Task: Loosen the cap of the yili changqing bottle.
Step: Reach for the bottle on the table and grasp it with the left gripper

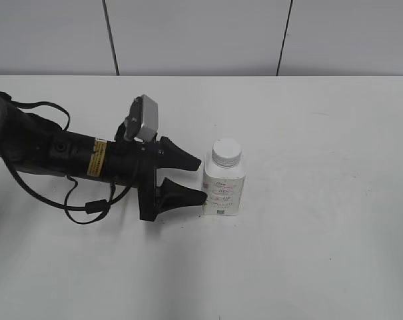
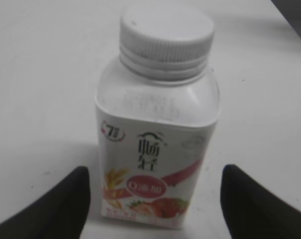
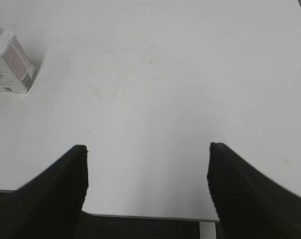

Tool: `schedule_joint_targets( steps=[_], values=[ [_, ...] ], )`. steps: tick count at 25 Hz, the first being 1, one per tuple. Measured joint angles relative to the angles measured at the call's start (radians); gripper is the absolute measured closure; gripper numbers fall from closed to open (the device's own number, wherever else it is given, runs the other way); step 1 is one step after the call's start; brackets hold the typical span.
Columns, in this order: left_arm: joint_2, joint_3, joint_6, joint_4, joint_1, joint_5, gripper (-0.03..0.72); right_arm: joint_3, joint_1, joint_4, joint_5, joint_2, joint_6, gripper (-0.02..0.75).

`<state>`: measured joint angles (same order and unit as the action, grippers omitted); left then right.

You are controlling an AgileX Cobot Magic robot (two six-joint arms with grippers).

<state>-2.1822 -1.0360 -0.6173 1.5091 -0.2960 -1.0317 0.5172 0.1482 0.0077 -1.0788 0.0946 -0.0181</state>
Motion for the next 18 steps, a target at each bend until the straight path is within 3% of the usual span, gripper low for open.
schedule_joint_targets(
  steps=[6, 18],
  values=[
    [-0.049, -0.068, 0.000, -0.003, -0.029, -0.006, 0.186, 0.000, 0.000, 0.001, 0.000, 0.000, 0.001, 0.152],
    [-0.052, -0.074, 0.000, -0.008, -0.036, -0.011, 0.207, 0.000, 0.000, -0.002, 0.000, 0.000, 0.002, 0.152]
  ],
)
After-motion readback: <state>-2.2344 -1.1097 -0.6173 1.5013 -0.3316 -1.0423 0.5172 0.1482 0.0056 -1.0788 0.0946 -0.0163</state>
